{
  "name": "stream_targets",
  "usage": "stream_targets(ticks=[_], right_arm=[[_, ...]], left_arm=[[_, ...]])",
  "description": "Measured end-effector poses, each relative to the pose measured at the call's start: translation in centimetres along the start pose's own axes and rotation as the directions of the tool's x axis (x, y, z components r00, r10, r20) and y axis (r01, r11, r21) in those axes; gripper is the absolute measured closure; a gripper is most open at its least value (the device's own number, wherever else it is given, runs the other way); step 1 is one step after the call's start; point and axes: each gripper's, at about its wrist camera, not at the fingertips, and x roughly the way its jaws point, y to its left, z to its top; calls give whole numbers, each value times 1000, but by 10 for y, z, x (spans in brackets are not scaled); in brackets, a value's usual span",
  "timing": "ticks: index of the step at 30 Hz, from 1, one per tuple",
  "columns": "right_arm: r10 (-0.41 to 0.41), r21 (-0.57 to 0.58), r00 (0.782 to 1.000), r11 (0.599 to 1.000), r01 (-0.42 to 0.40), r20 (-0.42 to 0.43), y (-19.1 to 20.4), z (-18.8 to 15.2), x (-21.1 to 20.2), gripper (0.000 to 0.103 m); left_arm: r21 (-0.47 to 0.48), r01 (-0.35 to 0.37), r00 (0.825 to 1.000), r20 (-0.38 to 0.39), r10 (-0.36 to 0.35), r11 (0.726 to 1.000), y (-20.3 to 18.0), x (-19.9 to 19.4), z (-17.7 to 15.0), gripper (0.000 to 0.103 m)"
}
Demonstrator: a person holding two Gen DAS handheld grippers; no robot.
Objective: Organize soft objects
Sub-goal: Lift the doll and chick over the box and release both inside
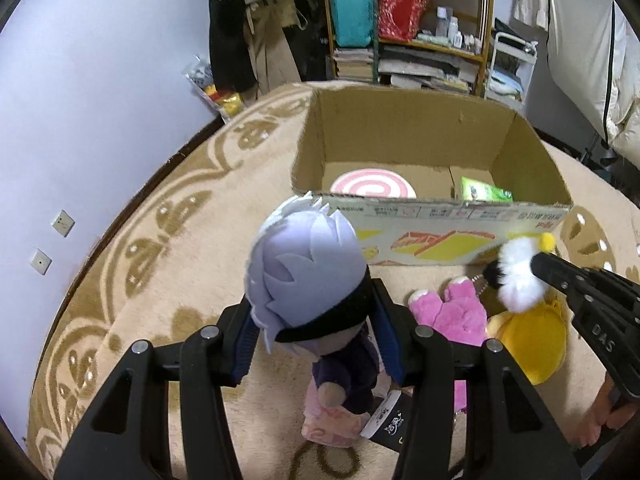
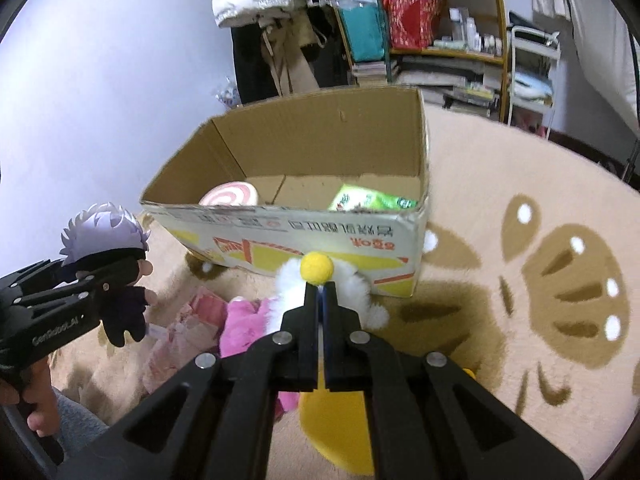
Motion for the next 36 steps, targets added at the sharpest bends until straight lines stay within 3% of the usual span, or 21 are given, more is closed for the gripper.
stream_targets(ticks=[8,15,22,29,33,36], right_arm=[[-34,-21,994,999,37,108,9,10,-49,101],[-35,-34,976,998,43,214,18,26,-87,101],[-28,-69,953,996,52,303,31,48,-112,101],[-15,-99,935,994,53,353,37,73,-115,101],[-9,-114,929,992,55,369,37,85,-110,101],[-19,-108,924,992,65,383,35,90,-103,101]], left_arm=[[-21,-34,994,105,36,999,12,-35,-1,53],[-7,-61,975,214,61,998,14,-68,-2,53],[19,-93,944,320,82,995,9,-89,11,53],[15,-99,915,395,85,995,8,-93,37,53],[20,-46,914,404,34,999,8,-88,54,53],[25,-55,908,417,40,998,4,-82,63,53]])
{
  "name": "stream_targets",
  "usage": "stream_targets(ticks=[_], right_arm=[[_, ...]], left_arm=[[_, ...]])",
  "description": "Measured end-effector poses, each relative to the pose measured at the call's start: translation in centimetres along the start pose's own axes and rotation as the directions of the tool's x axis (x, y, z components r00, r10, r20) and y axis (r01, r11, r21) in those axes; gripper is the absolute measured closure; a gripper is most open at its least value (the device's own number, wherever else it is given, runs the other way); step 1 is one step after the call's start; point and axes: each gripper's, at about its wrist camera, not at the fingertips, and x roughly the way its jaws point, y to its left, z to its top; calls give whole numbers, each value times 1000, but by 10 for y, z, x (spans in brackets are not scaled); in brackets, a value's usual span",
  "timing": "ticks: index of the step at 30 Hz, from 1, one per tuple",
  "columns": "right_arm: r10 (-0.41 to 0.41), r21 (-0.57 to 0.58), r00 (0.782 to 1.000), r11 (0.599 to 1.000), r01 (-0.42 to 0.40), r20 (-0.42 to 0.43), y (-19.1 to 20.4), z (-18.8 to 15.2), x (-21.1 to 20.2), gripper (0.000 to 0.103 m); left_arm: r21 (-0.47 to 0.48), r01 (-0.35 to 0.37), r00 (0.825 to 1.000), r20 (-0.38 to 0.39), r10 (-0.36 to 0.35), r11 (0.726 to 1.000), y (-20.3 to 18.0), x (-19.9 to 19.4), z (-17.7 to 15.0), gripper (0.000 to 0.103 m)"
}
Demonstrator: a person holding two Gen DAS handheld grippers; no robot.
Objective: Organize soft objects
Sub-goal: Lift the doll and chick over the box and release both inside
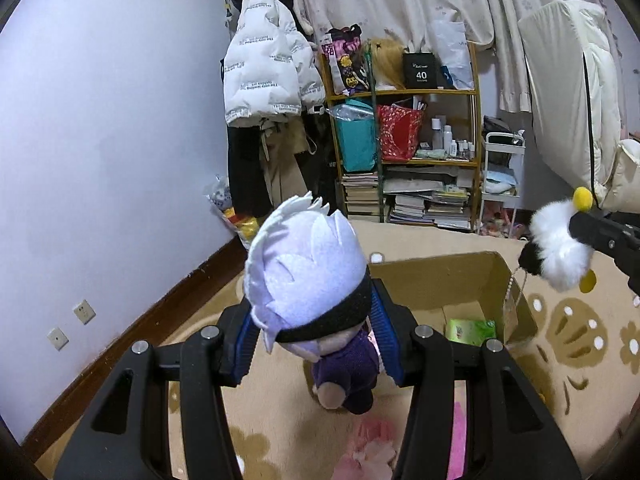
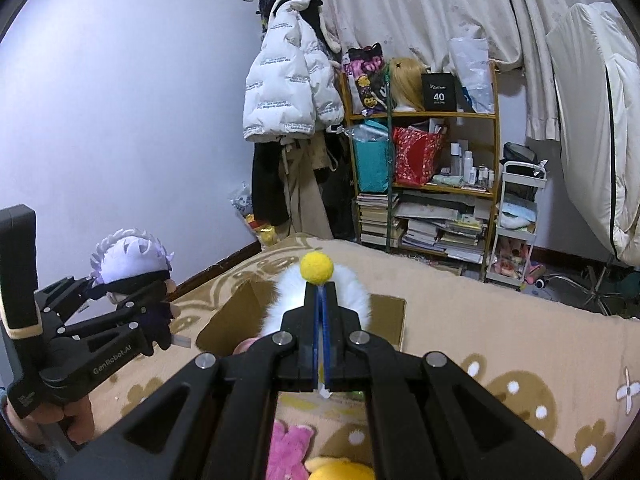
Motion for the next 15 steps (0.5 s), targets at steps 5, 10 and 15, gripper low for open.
stream_targets(ticks=[5,10,15], right_arm=[[8,16,1000,1000,-8,8,-6,3,17,101],[13,0,1000,1000,-13,-10,-10,2,40,101],[12,12,999,1000,-12,-49,-18,-9,62,101]], left_arm=[[47,-26,1000,12,25,999,-10,20,5,53],[45,-2,1000,-18,3,999,-17,41,5,53],[62,25,999,-42,-22,998,-26,60,-1,53]])
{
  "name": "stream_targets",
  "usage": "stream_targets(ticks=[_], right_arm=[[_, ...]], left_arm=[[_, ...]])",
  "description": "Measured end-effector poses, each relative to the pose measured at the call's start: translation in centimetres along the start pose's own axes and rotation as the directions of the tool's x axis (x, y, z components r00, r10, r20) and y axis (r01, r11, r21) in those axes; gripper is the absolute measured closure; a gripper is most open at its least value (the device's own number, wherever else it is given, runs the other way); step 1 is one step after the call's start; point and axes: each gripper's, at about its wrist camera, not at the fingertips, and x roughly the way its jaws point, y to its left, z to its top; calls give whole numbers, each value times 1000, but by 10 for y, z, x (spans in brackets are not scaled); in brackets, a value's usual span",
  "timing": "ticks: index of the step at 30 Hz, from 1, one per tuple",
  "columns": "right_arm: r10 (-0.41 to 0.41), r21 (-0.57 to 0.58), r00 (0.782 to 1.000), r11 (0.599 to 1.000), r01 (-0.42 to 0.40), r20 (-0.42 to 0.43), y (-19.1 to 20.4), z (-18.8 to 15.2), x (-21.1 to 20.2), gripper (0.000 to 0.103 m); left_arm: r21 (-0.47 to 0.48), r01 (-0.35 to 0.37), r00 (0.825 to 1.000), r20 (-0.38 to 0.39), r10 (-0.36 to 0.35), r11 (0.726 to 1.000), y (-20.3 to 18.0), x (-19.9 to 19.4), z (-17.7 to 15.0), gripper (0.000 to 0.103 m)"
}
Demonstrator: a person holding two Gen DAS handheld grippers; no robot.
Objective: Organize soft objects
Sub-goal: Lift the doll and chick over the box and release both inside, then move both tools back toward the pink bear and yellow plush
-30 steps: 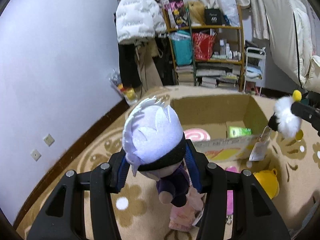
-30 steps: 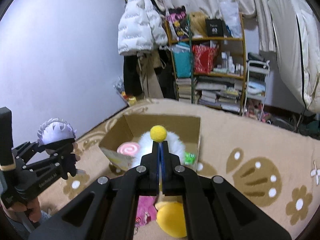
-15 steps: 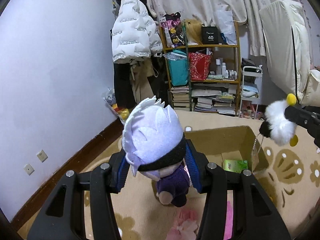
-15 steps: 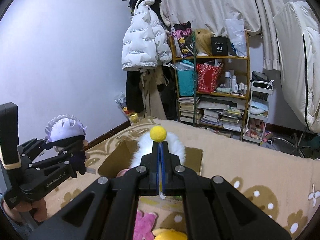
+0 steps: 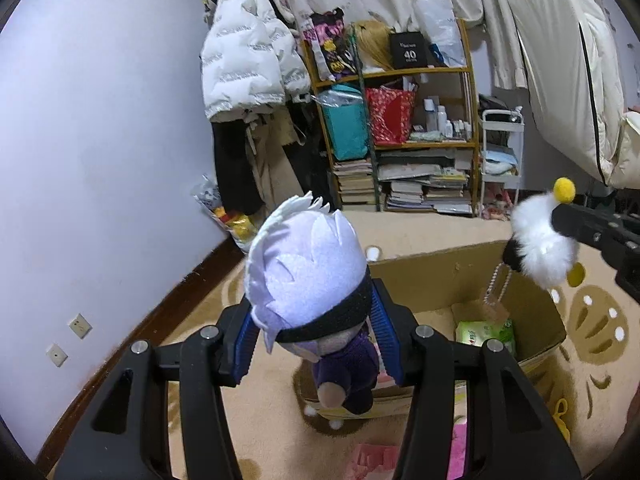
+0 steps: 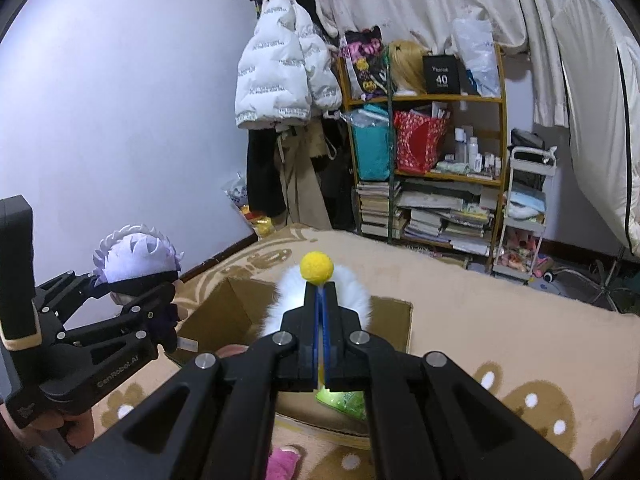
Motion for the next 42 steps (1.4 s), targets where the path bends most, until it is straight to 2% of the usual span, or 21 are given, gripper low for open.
stream_targets(ticks=[12,19,22,24,26,29,32,37,38,41,42], right_arm=[[19,61,994,998,-12,-109,-24,-29,40,101],[42,85,988,996,-29,-150,-29,-37,51,100],[43,95,985,995,-27,-170,-30,-40,54,100],[48,94,982,995,-32,-180,-29,-41,54,100],[54,92,981,995,-37,-185,-28,-41,54,100],[62,91,982,995,-46,-181,-27,-39,52,98],[54,80,983,996,-40,-177,-24,-38,47,98],[39,102,985,995,-22,-167,-22,-36,34,91],[34,104,986,994,-17,-165,-21,-35,30,86],[26,105,987,994,-9,-160,-19,-31,21,62],[29,106,986,994,-12,-162,-18,-31,17,57]], left_arm=[[30,41,997,-67,-39,999,-15,36,-15,52],[20,30,995,-99,-28,999,-15,48,-21,48],[5,58,990,-128,-57,998,-14,51,-25,46],[12,50,988,-145,-48,999,-15,54,-27,45],[25,45,988,-149,-41,999,-16,53,-28,35],[10,43,987,-154,-41,999,-14,50,-27,28],[-25,54,983,-176,-58,998,-9,48,-28,26],[-30,43,981,-190,-48,999,-2,36,-32,22],[-30,46,979,-197,-51,998,-1,33,-33,18],[-41,42,977,-209,-49,998,3,23,-35,16],[-43,38,976,-212,-47,998,5,20,-36,15]])
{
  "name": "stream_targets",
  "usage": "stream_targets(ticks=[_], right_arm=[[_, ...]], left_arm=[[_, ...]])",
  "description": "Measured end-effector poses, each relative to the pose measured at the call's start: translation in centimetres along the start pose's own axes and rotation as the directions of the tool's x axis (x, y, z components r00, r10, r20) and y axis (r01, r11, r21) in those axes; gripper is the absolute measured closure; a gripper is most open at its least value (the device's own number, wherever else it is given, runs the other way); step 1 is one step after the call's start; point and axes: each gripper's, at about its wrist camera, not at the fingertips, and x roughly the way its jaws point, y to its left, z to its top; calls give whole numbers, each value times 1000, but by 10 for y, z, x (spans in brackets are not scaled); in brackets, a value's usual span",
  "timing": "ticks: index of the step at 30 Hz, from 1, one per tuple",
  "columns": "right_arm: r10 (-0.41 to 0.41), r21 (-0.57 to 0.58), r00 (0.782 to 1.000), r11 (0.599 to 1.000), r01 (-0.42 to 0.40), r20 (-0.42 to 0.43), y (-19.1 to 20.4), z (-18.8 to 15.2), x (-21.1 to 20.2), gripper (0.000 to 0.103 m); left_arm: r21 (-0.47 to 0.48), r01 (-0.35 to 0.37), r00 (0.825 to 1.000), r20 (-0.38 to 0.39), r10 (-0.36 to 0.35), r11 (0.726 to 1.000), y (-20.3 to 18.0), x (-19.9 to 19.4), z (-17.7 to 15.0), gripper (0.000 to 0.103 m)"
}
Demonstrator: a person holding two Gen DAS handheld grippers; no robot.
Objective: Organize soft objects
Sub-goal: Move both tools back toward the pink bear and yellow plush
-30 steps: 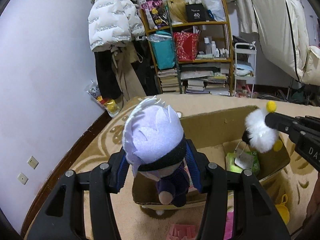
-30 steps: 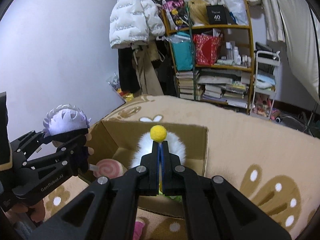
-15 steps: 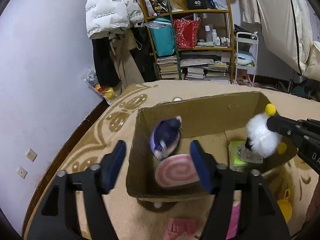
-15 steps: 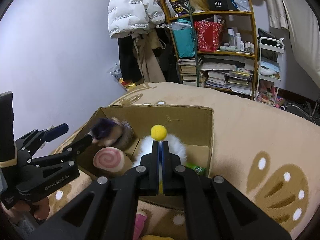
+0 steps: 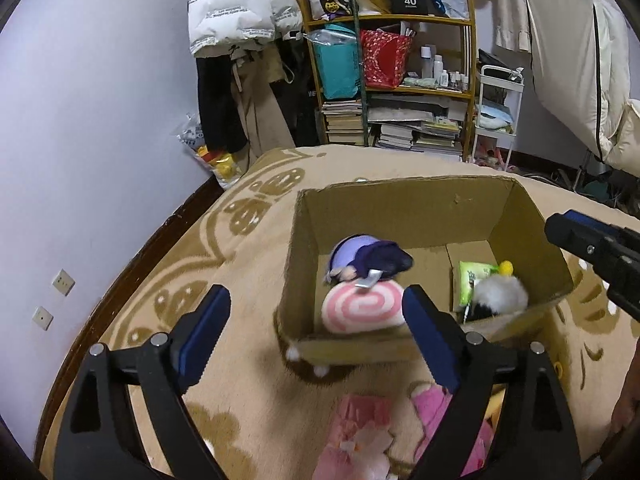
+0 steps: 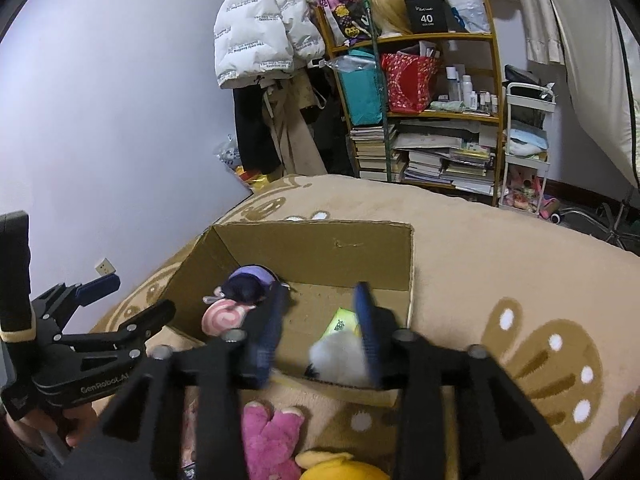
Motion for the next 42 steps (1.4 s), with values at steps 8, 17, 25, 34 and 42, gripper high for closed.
stream_targets(ticks=[8,17,25,34,42], right_arm=[[-3,-13,1000,1000,3,-22,12,-9,-29,12],[-44,33,998,998,45,-35,14,-27,-65,0],[-61,49,993,997,66,-105,14,-54,-75,0],[-76,74,980,993,91,-185,8,-81,-62,0],[-93,114,963,986,126,-253,-5,-92,-32,0]], left_arm=[[16,-65,997,-42,65,998,6,-25,-15,6],[4,-64,996,-64,64,998,12,-60,-34,5],[-17,-36,990,-137,34,999,19,-70,-51,5],[-49,7,973,-230,-18,999,20,-49,-61,5],[-35,32,960,-277,-40,999,13,-26,-64,5]])
